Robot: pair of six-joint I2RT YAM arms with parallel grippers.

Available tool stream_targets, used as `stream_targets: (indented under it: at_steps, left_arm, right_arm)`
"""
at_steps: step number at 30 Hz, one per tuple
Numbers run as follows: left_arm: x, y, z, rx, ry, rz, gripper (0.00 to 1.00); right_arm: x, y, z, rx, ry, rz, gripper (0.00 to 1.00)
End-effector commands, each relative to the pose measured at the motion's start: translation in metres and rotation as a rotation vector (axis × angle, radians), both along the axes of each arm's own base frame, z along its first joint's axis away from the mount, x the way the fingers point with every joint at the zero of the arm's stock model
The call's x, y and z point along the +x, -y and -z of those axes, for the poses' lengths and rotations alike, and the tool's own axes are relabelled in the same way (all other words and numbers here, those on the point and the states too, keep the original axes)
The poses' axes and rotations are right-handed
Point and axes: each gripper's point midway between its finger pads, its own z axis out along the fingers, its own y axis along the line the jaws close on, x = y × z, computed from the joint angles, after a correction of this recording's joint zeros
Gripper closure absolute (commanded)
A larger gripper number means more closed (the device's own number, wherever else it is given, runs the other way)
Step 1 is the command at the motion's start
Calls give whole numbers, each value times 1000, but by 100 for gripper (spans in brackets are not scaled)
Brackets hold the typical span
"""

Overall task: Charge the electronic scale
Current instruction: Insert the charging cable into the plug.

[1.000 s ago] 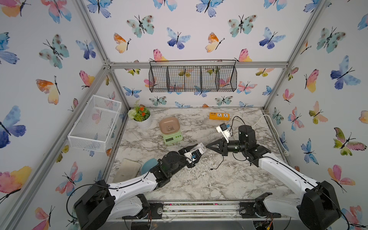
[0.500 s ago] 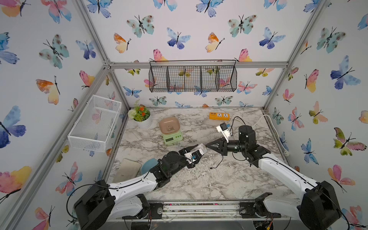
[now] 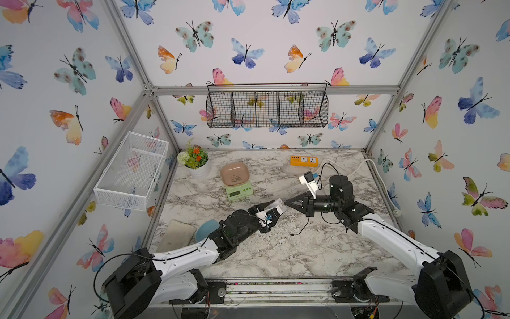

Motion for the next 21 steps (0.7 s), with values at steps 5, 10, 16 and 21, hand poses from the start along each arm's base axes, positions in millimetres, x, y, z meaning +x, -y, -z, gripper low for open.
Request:
stream_targets:
  at_steps: [5,10,16,21]
  left_arm:
    - [9,1,-23,-44,42,-35,85]
    - [13,5,-19,4,36,-38,85]
    - [11,8,-23,-4,37,-17,85]
    - [6,9,-32,-39,45,5,85]
  right_arm:
    - [2,0,23,-109,-7,31,98]
    - [5,-1,29,-142,-10,39,98]
    - [6,-8,30,-141,-18,28,98]
    - [3,-16,32,-132,-30,8,98]
